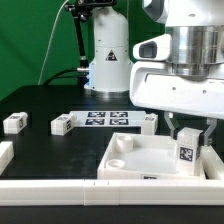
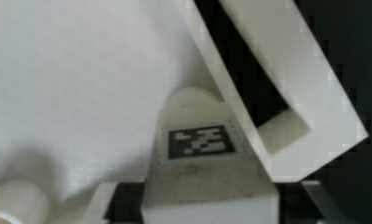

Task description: Assemble one leg

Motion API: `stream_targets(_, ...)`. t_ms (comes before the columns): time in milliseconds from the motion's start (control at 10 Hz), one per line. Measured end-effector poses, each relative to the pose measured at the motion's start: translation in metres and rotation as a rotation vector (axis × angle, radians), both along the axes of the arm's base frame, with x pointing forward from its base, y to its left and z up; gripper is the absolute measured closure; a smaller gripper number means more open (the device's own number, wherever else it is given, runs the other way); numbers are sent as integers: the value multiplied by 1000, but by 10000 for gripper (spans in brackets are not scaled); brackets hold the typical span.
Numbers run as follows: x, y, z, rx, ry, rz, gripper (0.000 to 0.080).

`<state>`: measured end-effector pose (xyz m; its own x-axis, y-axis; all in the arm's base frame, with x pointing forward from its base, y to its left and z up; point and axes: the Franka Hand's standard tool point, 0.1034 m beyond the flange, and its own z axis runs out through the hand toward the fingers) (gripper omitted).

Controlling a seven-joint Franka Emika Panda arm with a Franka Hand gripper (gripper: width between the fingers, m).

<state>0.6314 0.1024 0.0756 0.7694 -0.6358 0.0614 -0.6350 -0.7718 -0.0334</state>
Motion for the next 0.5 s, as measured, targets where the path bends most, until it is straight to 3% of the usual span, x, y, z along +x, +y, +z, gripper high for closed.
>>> stream_targets(300, -1, -3, 0, -9, 5, 3, 498)
stream_targets(400, -1, -3, -1, -9, 5, 3, 278)
stream_targets(500, -1, -3, -1, -9, 5, 3, 190)
